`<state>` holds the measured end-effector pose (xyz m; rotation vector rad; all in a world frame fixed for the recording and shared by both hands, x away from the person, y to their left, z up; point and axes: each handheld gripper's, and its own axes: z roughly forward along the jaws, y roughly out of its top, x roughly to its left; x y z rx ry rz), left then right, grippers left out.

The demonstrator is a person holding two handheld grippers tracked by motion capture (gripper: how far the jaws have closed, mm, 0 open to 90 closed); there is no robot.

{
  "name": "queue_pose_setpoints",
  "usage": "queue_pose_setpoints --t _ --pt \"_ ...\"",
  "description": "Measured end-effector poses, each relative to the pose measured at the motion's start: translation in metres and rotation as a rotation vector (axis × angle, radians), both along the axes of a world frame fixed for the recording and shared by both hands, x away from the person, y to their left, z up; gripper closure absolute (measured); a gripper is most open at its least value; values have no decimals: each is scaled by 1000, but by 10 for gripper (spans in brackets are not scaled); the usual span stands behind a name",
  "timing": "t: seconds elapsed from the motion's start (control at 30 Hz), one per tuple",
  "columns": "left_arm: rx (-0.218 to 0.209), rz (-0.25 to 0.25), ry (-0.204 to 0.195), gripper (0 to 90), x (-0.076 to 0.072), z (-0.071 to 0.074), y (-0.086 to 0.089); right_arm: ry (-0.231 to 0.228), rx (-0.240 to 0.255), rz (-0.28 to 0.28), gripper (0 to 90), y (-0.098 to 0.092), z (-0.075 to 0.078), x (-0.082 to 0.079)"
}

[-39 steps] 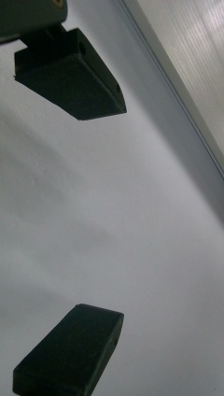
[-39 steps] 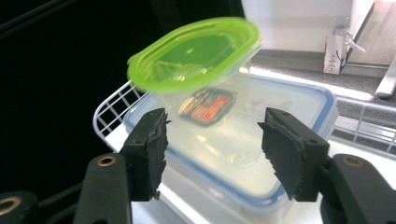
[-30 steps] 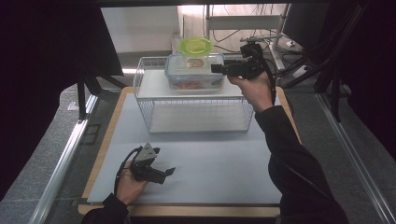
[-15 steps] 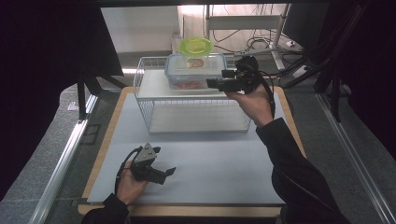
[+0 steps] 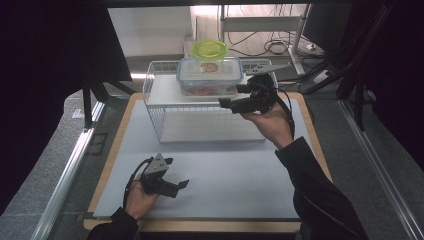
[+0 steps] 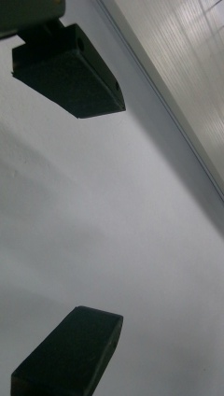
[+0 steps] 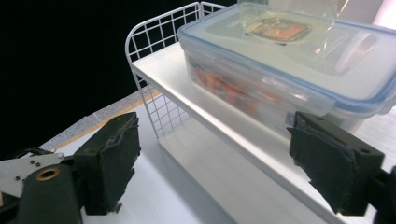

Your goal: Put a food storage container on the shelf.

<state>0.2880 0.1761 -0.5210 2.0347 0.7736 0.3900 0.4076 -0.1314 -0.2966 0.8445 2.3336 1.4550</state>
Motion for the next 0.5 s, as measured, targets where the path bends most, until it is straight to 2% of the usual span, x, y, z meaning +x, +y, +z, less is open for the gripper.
queue_pose_setpoints --t 0.17,0.5 --pt "16 2 -4 23 0 1 0 -8 -7 3 122 -2 -6 -8" --pt "17 5 5 28 -1 2 0 -22 -39 8 69 -7 -19 -20"
